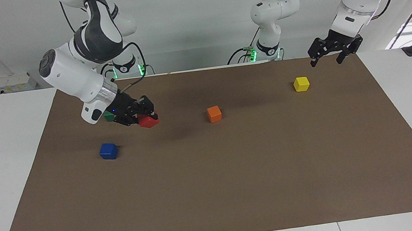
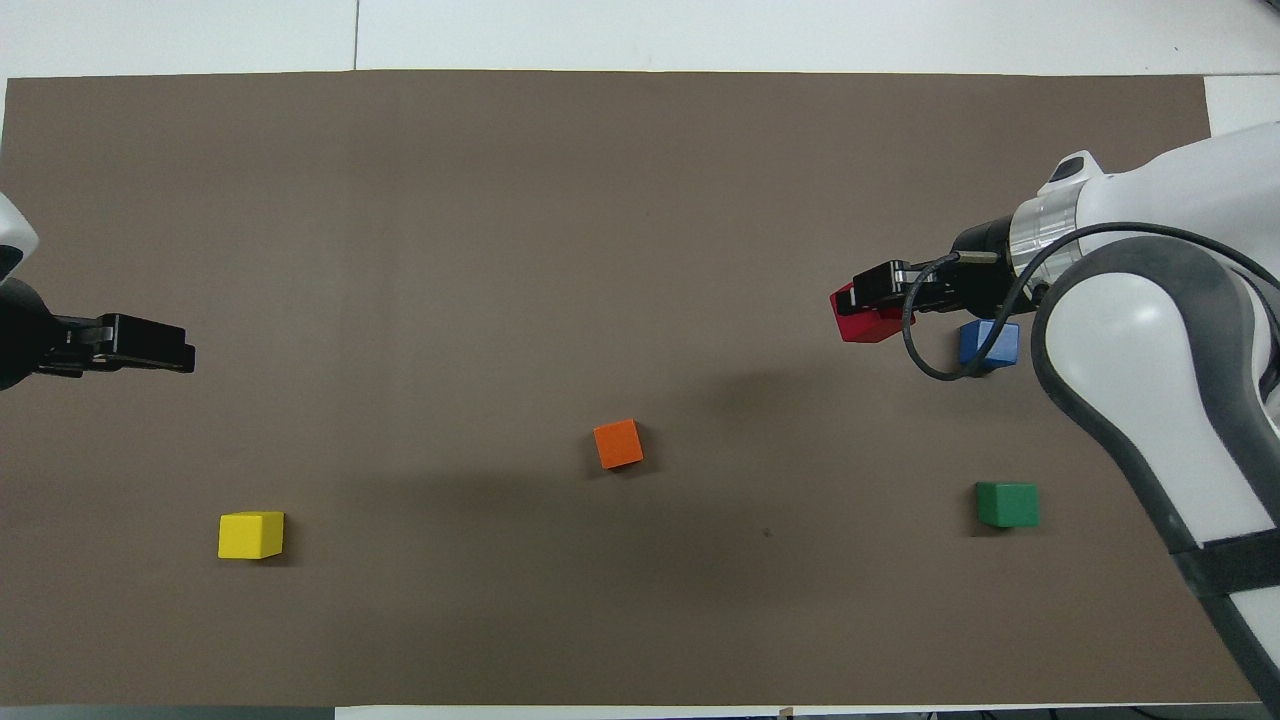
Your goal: Transfer red block to right arm and stack on blue block
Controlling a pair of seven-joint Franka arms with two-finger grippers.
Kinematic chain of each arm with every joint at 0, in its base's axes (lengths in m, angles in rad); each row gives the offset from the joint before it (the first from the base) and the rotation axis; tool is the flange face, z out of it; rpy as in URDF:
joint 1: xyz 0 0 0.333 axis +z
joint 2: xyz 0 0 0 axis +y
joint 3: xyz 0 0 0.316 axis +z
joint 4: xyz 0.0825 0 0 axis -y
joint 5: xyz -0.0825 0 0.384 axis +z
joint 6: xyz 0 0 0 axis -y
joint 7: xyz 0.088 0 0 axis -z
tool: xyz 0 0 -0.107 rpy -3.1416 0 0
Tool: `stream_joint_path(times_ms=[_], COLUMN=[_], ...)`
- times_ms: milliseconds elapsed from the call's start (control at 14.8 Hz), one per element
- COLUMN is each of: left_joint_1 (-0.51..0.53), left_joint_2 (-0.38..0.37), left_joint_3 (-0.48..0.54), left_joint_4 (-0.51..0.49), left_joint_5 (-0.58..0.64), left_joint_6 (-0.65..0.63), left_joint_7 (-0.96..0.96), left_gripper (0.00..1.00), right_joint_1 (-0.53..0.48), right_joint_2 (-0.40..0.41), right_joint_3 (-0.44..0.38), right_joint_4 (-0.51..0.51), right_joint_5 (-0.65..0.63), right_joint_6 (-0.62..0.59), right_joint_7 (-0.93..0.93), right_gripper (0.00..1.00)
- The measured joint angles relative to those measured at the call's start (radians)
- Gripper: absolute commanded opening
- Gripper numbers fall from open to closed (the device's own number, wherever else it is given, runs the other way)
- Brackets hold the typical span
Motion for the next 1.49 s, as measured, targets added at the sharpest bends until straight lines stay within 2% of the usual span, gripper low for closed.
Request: stream_joint_path(times_ms=[406, 609, 812, 1150, 1489], left_joint_1=[0.007, 0.007, 0.007, 0.001, -0.002], left_joint_2=[-0.003, 0.006, 0.056, 0.098, 0.098], left_joint_3=[0.0, -0.001, -0.004, -0.021, -0.02], left_joint_4=[0.005, 0.017, 0.083, 0.124, 0.127], left_joint_5=[0.004, 0.009, 0.012, 0.033, 0.041], left_joint_6=[-0.015, -0.02, -0.061, -0.072, -0.051], left_joint_7=[0.0, 0.001, 0.003, 0.004, -0.021], left_gripper=[1.0, 1.0, 1.0, 1.0, 1.0], right_joint_1=[0.0, 0.002, -0.007, -0.089, -0.134], right_joint_2=[-0.018, -0.028, -0.057, -0.114, -0.114], right_joint_3=[-0.001, 0.003, 0.001, 0.0, -0.001], right_joint_4=[0.007, -0.025, -0.127, -0.403, -0.483], right_joint_5=[-0.392, -0.539, -0.569, -0.573, -0.574], right_joint_6=[-0.011, 0.001, 0.12, 0.473, 0.605], right_joint_7=[0.208, 0.289, 0.301, 0.294, 0.294], right_gripper=[0.0, 0.0, 0.0, 0.0, 0.0])
